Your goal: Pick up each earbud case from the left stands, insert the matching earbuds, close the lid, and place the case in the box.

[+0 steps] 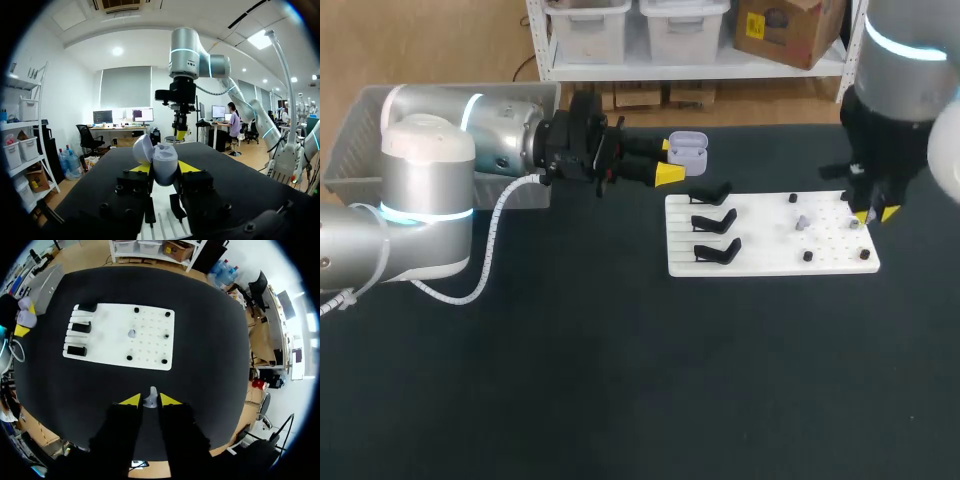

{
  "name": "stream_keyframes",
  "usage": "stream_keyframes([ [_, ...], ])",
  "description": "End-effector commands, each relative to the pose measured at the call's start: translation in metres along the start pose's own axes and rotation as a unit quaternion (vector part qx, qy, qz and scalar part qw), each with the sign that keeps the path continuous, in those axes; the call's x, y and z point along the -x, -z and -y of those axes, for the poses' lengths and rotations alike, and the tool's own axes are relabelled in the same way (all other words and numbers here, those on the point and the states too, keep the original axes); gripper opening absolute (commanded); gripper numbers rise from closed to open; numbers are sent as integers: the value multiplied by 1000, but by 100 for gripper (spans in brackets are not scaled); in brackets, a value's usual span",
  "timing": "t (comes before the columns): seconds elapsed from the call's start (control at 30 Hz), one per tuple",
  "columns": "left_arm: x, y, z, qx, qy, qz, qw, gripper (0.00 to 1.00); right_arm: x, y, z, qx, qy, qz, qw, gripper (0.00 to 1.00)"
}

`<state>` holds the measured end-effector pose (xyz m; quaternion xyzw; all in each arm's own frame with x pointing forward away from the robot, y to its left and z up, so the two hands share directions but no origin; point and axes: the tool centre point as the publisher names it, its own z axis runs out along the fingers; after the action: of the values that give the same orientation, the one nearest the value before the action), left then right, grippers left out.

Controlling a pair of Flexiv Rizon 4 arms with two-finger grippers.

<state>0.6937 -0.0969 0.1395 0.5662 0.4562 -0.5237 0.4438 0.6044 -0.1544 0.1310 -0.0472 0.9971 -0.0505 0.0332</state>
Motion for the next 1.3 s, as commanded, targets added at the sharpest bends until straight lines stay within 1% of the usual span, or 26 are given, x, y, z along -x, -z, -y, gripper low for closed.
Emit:
stream_keyframes([
  [0.03, -1, 0, 2, 3, -1, 1, 1000, 0, 3, 7, -3, -2, 0, -9, 1000, 0],
  [0.5, -1, 0, 2, 3, -1, 1, 1000, 0, 3, 7, -3, -2, 0, -9, 1000, 0],
  [0.53, -1, 0, 2, 3, -1, 1, 1000, 0, 2, 13, -10, -9, 2, -2, 1000, 0],
  [0.6, -1, 0, 2, 3, -1, 1, 1000, 0, 1, 24, -28, -10, -1, 9, 1000, 0],
  [0.67, -1, 0, 2, 3, -1, 1, 1000, 0, 0, 32, -42, -29, 0, 14, 999, 0],
  [0.7, -1, 0, 2, 3, -1, 1, 1000, 0, 0, 37, -47, -24, -7, 20, 999, 0],
  [0.8, -1, 0, 2, 3, -1, 1, 1000, 0, 2, 45, -59, -26, -20, 19, 999, 0],
  [0.97, -2, -4, 6, 9, -10, -2, 1000, 0, 5, 56, -69, -11, -44, 16, 999, 0],
  [1.03, -2, -6, 8, 18, -18, -5, 1000, 0, 5, 61, -71, -22, -52, 21, 998, 0],
  [1.13, -2, -10, 11, 28, -27, -10, 999, 0, 6, 67, -74, -16, -62, 21, 998, 0],
  [1.3, -3, -14, 14, 41, -21, 2, 999, 0, 8, 77, -76, -10, -95, 24, 995, 0],
])
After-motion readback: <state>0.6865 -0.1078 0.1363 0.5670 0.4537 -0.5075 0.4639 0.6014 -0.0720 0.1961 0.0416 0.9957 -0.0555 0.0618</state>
